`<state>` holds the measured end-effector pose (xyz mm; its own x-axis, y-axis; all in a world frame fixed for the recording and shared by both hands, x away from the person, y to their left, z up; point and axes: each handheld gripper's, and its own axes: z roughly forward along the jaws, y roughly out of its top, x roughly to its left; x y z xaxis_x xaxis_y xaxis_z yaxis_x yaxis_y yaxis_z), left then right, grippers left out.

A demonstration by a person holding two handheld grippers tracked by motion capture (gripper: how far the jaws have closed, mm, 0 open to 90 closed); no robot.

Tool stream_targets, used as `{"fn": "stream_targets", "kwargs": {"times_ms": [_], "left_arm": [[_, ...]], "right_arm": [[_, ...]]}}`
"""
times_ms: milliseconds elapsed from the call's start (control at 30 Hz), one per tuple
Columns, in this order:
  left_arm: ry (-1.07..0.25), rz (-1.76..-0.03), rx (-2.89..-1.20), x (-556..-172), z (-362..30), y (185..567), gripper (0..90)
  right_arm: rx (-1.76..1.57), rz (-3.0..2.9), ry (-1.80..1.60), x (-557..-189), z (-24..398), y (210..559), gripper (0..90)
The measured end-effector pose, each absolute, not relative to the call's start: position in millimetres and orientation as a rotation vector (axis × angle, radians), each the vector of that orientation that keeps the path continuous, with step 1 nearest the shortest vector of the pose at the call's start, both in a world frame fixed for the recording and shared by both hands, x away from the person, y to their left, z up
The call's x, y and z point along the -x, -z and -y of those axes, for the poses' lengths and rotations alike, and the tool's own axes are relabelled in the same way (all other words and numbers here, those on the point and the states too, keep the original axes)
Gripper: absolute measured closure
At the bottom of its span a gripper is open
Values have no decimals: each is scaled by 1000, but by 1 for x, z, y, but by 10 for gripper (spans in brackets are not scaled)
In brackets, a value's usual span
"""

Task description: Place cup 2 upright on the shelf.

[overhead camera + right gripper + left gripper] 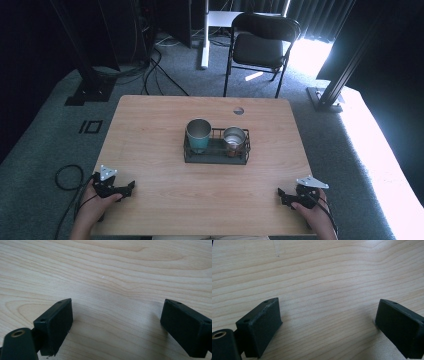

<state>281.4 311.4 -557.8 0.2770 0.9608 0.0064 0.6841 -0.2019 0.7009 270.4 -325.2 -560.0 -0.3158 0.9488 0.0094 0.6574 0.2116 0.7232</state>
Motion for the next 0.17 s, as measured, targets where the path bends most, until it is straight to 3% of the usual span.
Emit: {"fn": "stream_targets", "kwargs": {"times_ms": [167], "left_arm": [[-611, -1473, -1964, -281, -311, 558, 70]], "right_arm": [[-1480, -2059, -889, -271, 326, 560, 105]]}}
